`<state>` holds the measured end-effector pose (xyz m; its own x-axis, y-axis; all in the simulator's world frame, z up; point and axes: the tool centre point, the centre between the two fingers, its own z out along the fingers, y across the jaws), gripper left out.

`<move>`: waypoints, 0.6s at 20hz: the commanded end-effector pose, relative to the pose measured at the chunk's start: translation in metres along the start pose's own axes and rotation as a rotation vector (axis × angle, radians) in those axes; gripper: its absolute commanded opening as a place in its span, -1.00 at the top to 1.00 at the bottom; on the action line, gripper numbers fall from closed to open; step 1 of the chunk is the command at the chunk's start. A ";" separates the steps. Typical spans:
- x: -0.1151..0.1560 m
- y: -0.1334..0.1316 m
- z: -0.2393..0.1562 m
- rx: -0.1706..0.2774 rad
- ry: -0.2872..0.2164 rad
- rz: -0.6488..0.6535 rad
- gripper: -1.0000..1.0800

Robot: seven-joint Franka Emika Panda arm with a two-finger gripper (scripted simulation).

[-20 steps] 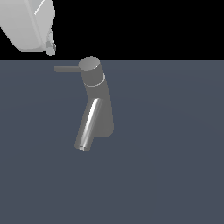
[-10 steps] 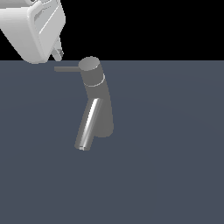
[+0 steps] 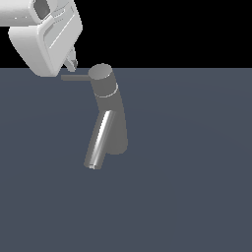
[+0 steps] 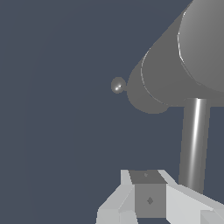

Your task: Turn on the faucet by rotating a designated handle.

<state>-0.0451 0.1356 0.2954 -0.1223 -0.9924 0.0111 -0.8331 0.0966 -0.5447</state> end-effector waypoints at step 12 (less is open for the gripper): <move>0.002 -0.009 0.010 0.017 0.027 0.063 1.00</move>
<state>-0.0329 0.1316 0.2919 -0.1860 -0.9826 -0.0008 -0.8152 0.1548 -0.5582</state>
